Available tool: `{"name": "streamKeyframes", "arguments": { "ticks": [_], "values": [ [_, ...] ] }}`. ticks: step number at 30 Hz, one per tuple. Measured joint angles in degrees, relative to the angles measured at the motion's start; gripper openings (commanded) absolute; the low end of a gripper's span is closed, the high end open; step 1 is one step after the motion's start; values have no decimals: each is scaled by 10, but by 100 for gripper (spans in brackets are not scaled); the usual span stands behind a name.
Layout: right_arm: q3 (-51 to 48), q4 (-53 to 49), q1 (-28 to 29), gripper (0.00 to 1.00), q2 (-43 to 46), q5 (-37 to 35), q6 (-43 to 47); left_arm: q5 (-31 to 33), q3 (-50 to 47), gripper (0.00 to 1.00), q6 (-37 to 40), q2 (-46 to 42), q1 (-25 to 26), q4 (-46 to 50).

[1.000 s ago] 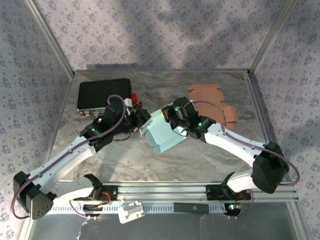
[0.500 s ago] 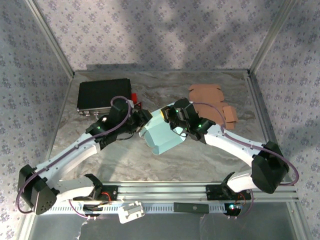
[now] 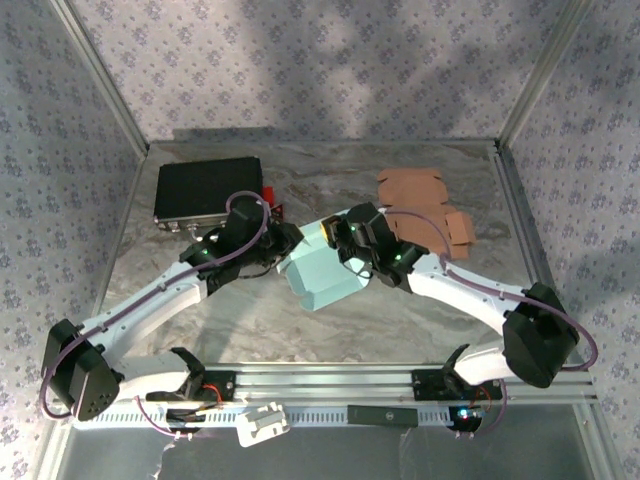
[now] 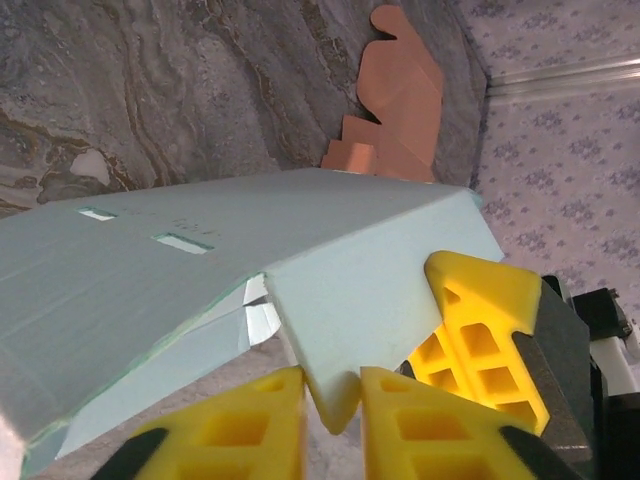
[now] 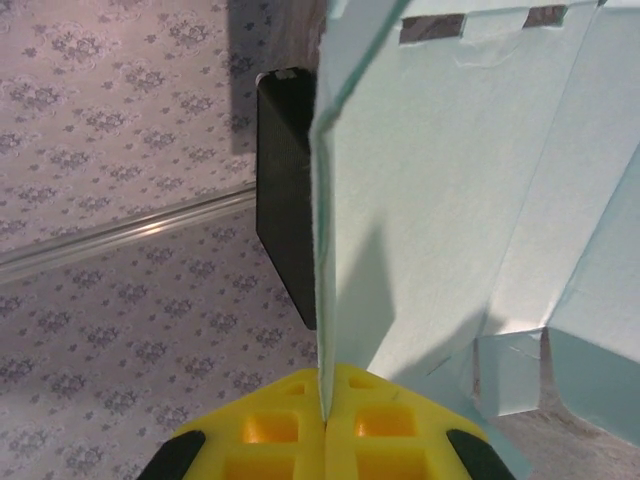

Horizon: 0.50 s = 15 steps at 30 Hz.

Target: Fold the paper box

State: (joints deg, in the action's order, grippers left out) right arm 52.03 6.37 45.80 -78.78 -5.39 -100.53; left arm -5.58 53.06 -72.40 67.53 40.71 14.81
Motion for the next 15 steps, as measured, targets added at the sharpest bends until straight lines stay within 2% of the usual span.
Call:
{"name": "streamKeyframes", "arguments": {
  "ticks": [1,3,6,8,12,14,15],
  "values": [
    [-7,7,2,0,0,-3,-5,-2,0,47,6,0,-3,1],
    [-17,12,3,0,0,-5,-12,0,0,63,18,-9,-13,5],
    [-28,12,3,0,0,-10,-24,12,0,64,46,-57,-37,46],
    [-31,12,3,0,0,-13,-30,15,-11,59,64,-108,-67,65],
    [-31,9,3,0,6,-20,-44,-39,-123,38,75,-205,-191,28],
    [-31,6,3,0,14,-25,-55,-72,-188,22,73,-192,-229,-14],
    [-31,4,3,0,19,-28,-63,-90,-218,18,69,-172,-238,-39]
  ]
}}
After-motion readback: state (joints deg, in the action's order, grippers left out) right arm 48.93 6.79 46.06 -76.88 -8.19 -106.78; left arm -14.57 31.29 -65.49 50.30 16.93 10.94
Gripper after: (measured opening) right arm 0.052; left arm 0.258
